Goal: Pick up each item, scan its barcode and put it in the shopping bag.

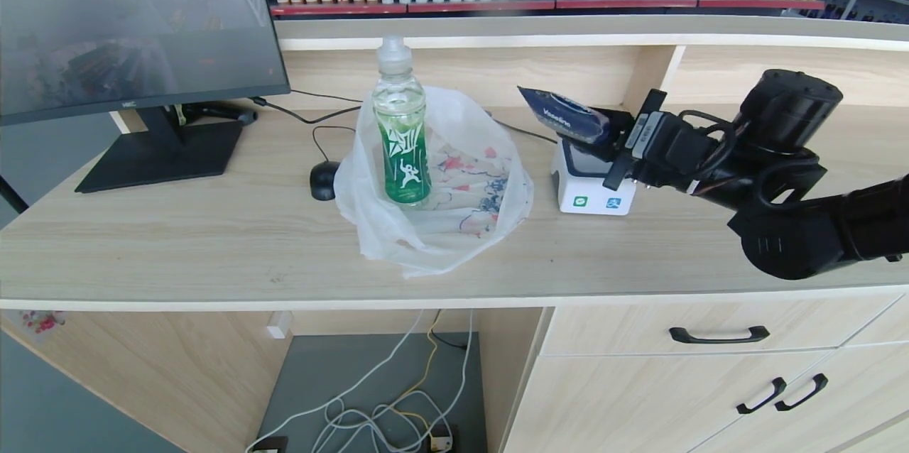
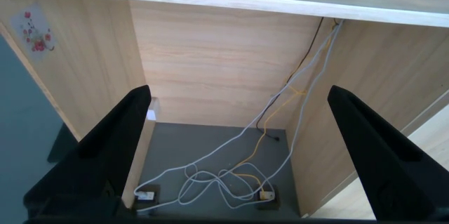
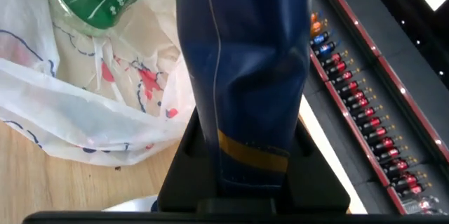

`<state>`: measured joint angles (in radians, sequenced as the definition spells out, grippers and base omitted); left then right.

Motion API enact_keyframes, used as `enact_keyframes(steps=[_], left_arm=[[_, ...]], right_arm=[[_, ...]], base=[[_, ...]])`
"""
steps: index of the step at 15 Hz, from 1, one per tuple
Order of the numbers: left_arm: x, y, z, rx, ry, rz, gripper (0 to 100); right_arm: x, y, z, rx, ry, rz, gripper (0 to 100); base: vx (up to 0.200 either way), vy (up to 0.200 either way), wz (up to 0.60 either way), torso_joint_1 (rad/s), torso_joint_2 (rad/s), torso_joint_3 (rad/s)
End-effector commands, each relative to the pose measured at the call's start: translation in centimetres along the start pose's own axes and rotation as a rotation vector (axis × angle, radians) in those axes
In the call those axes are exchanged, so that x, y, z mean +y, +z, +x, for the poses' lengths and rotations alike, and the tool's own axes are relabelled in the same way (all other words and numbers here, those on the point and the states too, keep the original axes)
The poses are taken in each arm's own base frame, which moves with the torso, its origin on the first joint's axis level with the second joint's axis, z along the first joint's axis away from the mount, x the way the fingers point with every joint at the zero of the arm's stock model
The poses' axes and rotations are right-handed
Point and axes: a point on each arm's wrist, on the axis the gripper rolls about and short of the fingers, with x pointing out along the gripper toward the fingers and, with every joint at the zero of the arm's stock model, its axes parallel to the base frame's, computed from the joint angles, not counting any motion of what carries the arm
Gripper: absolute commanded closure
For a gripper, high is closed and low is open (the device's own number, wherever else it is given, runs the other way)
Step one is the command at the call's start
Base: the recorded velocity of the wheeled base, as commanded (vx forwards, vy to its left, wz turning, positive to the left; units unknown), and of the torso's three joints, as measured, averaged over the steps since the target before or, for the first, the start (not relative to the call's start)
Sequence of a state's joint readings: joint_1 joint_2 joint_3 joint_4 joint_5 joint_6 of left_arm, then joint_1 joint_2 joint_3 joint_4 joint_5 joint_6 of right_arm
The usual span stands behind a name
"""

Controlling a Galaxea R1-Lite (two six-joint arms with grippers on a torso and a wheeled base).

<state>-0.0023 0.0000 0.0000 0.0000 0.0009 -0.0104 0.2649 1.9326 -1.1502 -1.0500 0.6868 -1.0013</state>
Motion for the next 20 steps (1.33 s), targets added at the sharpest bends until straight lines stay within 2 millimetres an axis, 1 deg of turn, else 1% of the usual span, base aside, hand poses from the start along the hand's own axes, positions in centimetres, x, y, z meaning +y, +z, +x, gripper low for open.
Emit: enact_keyframes(steps=[1, 2, 4, 5, 6, 7, 9, 11, 12, 13, 14, 15, 16, 18, 20], left_arm=[[0.0, 0.0, 0.0, 0.0, 0.0, 0.0, 0], [0.0, 0.0, 0.0, 0.0, 0.0, 0.0, 0], [0.0, 0.0, 0.0, 0.0, 0.0, 0.0, 0], [0.0, 0.0, 0.0, 0.0, 0.0, 0.0, 0], [0.0, 0.0, 0.0, 0.0, 0.0, 0.0, 0], [0.0, 0.0, 0.0, 0.0, 0.0, 0.0, 0], [0.0, 0.0, 0.0, 0.0, 0.0, 0.0, 0], [0.0, 0.0, 0.0, 0.0, 0.0, 0.0, 0], [0.0, 0.0, 0.0, 0.002, 0.0, 0.0, 0], [0.0, 0.0, 0.0, 0.0, 0.0, 0.001, 0], [0.0, 0.0, 0.0, 0.002, 0.0, 0.0, 0], [0.0, 0.0, 0.0, 0.0, 0.0, 0.0, 0], [0.0, 0.0, 0.0, 0.0, 0.001, 0.0, 0], [0.0, 0.0, 0.0, 0.0, 0.0, 0.0, 0], [0.0, 0.0, 0.0, 0.0, 0.0, 0.0, 0]], right_arm=[[-0.6, 1.9, 0.1, -0.031, -0.021, 0.005, 100], [-0.6, 2.7, -0.3, -0.014, -0.045, 0.06, 100], [-0.3, 3.5, -1.1, 0.012, -0.113, 0.16, 100], [0.2, 4.0, -1.5, 0.021, -0.145, 0.238, 100], [1.4, 4.8, -1.9, 0.028, -0.203, 0.379, 100], [2.1, 5.3, -2.2, 0.008, -0.239, 0.459, 100], [2.9, 5.9, -2.8, -0.039, -0.269, 0.557, 100], [3.6, 7.1, -3.1, -0.037, -0.329, 0.662, 100], [3.8, 7.5, -3.0, -0.012, -0.404, 0.743, 100], [3.8, 8.5, -2.4, 0.007, -0.488, 0.792, 100], [4.3, 9.1, -2.1, 0.032, -0.543, 0.846, 100], [4.8, 9.6, -2.0, 0.056, -0.575, 0.881, 100], [4.8, 9.8, -1.9, 0.07, -0.606, 0.89, 100], [4.7, 9.6, -2.0, 0.111, -0.673, 0.893, 100], [5.1, 9.3, -1.9, 0.117, -0.686, 0.937, 100]], base=[[0.0, 0.0, 0.0, 0.0, 0.0, 0.0], [0.0, 0.0, 0.0, 0.0, 0.0, 0.0], [0.0, 0.0, 0.0, 0.0, 0.0, 0.0], [0.0, 0.0, 0.0, 0.0, 0.0, 0.0], [0.0, 0.0, 0.0, 0.0, 0.0, 0.0], [0.0, 0.0, 0.0, 0.0, 0.0, 0.0], [0.0, 0.0, 0.0, 0.0, 0.0, 0.0], [0.0, 0.0, 0.0, 0.0, 0.0, 0.0], [0.0, 0.0, 0.0, 0.0, 0.0, 0.0], [0.0, 0.0, 0.0, 0.0, 0.0, 0.0], [0.0, 0.0, 0.0, 0.0, 0.0, 0.0], [0.0, 0.0, 0.0, 0.0, 0.0, 0.0], [0.0, 0.0, 0.0, 0.0, 0.0, 0.0], [0.0, 0.0, 0.0, 0.0, 0.0, 0.0], [0.0, 0.0, 0.0, 0.0, 0.0, 0.0]])
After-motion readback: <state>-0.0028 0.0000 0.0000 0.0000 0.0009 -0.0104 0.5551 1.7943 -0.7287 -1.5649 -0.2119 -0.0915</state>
